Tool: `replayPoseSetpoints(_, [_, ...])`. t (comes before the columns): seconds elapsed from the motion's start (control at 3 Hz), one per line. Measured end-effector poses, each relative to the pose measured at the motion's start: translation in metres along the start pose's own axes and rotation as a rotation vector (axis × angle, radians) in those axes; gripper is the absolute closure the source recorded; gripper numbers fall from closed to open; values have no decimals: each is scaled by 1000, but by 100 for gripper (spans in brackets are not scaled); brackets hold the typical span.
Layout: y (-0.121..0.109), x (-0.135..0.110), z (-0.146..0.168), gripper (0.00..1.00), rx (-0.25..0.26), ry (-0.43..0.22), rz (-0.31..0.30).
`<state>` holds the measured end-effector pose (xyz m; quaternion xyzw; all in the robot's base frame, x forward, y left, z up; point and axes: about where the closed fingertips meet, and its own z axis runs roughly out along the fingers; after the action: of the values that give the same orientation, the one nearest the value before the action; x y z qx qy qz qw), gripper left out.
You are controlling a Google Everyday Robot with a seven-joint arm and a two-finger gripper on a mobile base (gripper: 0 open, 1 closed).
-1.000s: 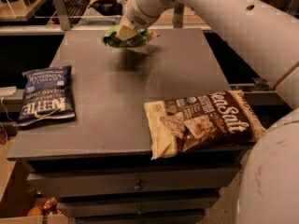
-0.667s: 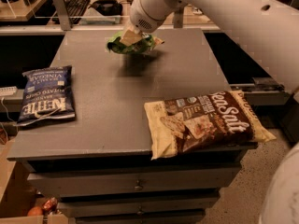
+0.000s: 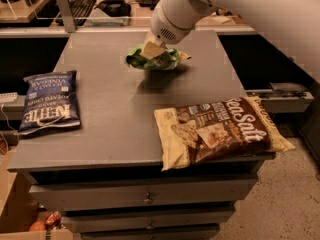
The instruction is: Move green rice chip bag near brown chip bag
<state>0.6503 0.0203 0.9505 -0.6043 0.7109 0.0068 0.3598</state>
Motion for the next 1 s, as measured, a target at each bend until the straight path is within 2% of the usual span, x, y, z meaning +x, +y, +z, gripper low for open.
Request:
replayPoseSetpoints(0.33, [16,27,-24,100,10,68,53])
replayPoseSetpoints(0.67, [29,62,-48,74,32,148,142])
replayPoseSetpoints(1.0, [34,75,-56,50,40,177,179])
